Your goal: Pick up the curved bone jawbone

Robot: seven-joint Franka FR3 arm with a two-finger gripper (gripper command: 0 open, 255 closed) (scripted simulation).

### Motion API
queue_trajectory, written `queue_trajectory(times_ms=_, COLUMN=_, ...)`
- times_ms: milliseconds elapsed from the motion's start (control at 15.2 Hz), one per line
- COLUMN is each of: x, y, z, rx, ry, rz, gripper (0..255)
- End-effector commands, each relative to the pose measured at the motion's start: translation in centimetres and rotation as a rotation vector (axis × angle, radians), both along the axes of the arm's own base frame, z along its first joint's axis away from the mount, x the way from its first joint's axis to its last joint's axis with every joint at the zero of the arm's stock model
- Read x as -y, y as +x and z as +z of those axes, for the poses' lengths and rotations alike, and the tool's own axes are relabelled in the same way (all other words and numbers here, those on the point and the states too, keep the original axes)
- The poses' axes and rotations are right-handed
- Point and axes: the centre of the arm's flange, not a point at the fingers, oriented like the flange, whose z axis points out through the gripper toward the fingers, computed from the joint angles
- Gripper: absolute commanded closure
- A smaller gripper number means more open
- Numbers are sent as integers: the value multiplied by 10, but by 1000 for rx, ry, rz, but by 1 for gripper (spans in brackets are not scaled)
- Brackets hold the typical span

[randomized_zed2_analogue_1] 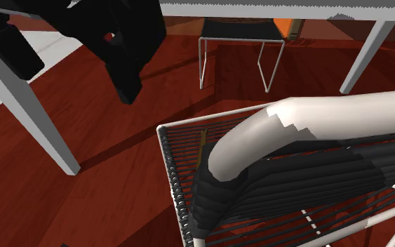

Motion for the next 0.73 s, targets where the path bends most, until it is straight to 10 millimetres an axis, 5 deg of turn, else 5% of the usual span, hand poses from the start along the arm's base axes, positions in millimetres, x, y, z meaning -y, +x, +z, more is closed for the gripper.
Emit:
queue_trajectory(times_ms=0, x=0, y=0, z=0, rx=0, ry=0, rz=0, gripper=0)
queue_trajectory(times_ms=660, x=12, y=76, z=-108, rx=-30, ry=-87, rz=97, gripper=0)
